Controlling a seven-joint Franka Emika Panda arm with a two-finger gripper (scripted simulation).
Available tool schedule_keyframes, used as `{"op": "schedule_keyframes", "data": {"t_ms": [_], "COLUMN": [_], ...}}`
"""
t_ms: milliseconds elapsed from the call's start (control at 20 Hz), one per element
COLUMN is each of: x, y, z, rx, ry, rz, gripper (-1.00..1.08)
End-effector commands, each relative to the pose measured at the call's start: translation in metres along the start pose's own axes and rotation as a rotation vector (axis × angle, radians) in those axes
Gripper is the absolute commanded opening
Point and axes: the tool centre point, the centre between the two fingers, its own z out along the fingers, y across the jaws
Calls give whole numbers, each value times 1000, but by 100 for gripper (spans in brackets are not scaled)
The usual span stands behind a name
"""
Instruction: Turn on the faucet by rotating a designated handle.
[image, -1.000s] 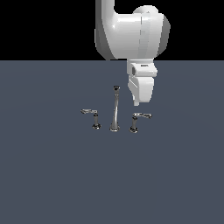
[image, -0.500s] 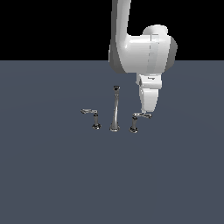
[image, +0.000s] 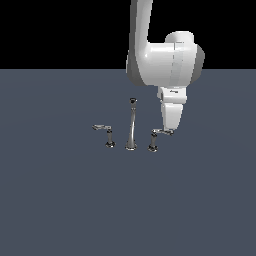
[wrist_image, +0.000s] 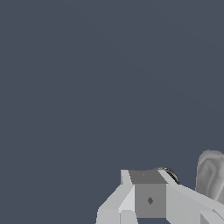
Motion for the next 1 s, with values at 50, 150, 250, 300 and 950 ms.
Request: {"op": "schedule_keyframes", "data": {"t_ms": [50, 150, 250, 300, 950], "x": [4, 7, 10, 11, 7], "y": [9, 15, 21, 25, 53], "z": [0, 0, 0, 0, 0], "rx": [0, 0, 0, 0, 7], "ry": [0, 0, 0, 0, -1], "rz": [1, 1, 1, 1, -1], "gripper": [-100, -100, -100, -100, -100]}}
